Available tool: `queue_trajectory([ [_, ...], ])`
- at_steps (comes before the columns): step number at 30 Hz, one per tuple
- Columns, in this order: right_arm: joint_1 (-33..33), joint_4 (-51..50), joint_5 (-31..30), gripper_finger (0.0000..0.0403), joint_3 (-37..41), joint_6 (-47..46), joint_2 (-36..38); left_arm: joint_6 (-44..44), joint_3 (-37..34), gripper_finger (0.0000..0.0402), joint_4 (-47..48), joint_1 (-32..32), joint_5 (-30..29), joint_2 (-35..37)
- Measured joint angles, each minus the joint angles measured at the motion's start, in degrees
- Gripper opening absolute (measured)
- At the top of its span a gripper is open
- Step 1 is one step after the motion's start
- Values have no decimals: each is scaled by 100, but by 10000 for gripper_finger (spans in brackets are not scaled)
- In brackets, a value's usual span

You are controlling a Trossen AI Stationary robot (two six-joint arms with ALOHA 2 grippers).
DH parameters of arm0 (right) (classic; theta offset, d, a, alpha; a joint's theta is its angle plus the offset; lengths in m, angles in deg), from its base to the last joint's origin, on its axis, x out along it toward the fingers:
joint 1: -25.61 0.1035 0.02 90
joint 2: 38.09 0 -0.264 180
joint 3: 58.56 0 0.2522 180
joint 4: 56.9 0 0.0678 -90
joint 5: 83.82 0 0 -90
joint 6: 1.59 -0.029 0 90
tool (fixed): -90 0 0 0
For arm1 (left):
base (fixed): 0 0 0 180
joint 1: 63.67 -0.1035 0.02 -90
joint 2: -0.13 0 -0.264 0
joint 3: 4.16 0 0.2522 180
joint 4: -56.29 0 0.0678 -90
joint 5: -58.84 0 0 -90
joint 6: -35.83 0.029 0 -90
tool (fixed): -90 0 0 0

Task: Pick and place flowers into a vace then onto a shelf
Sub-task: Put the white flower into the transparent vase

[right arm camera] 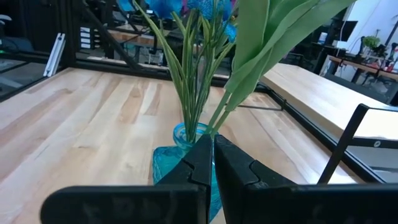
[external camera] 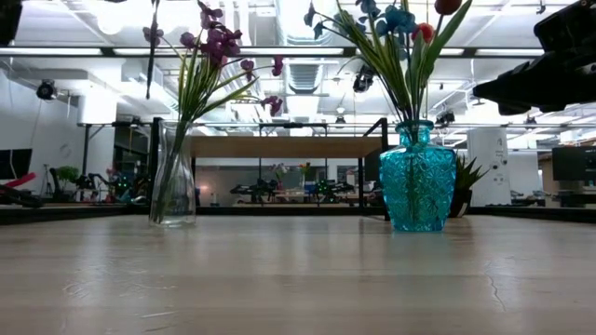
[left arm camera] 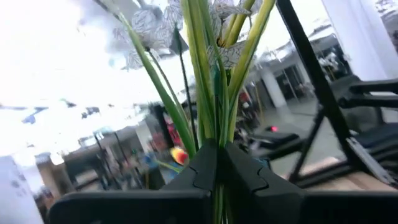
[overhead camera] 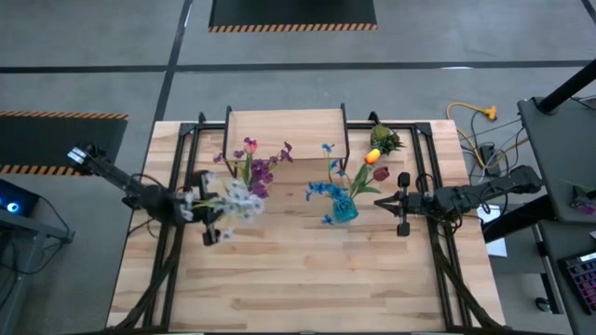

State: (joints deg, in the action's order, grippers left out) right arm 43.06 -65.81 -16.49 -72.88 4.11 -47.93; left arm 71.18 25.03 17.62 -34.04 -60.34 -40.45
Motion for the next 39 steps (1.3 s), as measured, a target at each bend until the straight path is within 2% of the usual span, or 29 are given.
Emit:
queue_trajectory([
  [5, 0, 3, 2, 8, 0, -124, 1, 208, -409, 0, -347, -332, 71, 393],
  [10, 0, 5, 2, 8, 0, -145, 1, 355, -733, 0, -1072, -634, 346, 428],
  [14, 0, 7, 4, 8, 0, -306, 1, 361, -898, 0, -1285, -748, 398, 432],
  [22, 1, 7, 5, 8, 0, -571, 1, 252, -925, 0, -1467, -915, 665, 361],
  [30, 1, 8, 11, 8, 0, -619, -4, 192, -910, 0, -1716, -1218, 663, 148],
  [39, 1, 9, 10, 8, 0, -684, -4, -308, -910, 0, -1759, -1399, 659, -105],
])
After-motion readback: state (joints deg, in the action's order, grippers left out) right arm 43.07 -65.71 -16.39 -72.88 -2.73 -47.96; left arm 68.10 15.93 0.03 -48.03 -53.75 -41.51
